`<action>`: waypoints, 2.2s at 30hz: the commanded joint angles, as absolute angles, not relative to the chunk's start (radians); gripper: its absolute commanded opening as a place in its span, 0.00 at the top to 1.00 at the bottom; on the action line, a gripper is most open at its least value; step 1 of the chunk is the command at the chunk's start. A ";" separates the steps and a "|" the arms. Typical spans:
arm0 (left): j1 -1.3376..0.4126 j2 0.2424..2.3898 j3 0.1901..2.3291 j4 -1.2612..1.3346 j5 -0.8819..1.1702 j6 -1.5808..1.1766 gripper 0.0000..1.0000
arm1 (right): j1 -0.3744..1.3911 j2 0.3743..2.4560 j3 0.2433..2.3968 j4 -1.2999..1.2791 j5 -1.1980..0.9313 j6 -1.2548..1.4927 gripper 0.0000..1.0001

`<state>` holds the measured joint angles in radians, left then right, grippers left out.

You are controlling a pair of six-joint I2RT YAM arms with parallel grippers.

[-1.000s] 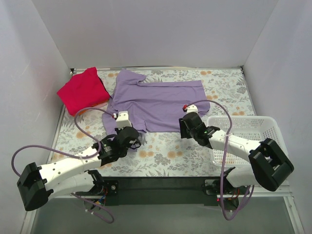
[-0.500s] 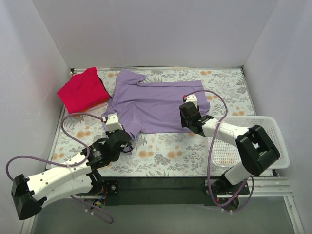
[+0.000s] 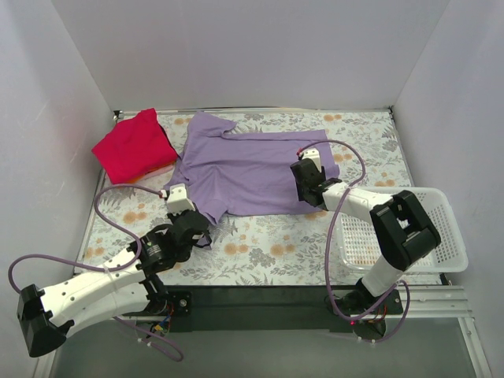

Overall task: Fold and stack the t-shirts
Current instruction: Fold the tshirt

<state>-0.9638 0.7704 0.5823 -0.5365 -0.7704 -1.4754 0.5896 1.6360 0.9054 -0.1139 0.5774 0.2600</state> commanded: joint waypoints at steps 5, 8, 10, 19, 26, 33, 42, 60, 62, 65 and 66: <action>-0.960 0.752 0.604 -0.563 -0.827 -1.500 1.00 | 0.589 1.654 0.907 -0.146 0.591 0.268 0.58; -0.960 0.753 0.611 -0.565 -0.834 -1.500 1.00 | 0.586 1.673 0.913 -0.164 0.601 0.270 0.61; -0.960 0.755 0.620 -0.571 -0.838 -1.499 1.00 | 0.583 1.683 0.923 -0.173 0.606 0.270 0.63; -0.960 0.753 0.635 -0.566 -0.867 -1.486 1.00 | 0.575 1.669 0.962 -0.187 0.621 0.261 0.99; -0.960 0.775 0.760 -0.540 -0.975 -1.408 1.00 | 0.575 1.501 1.041 -0.265 0.647 0.229 0.99; -0.957 0.724 0.883 -0.442 -1.051 -1.235 1.00 | 0.575 1.215 1.029 -0.327 0.678 0.224 0.99; -0.956 0.649 0.951 -0.471 -0.950 -1.195 1.00 | 0.577 0.914 0.999 -0.420 0.603 0.247 0.99; -0.957 0.695 1.005 -0.868 -0.903 -1.462 1.00 | 0.581 0.801 0.813 -0.502 0.384 0.304 0.99; -0.957 0.701 0.994 -0.879 -0.916 -1.471 1.00 | 0.581 0.814 0.799 -0.477 0.380 0.301 0.99; -0.956 0.759 0.973 -0.884 -0.911 -1.489 1.00 | 0.583 0.833 0.798 -0.454 0.383 0.287 0.99; -0.956 0.773 0.966 -0.885 -0.913 -1.496 1.00 | 0.583 0.839 0.795 -0.450 0.388 0.285 0.99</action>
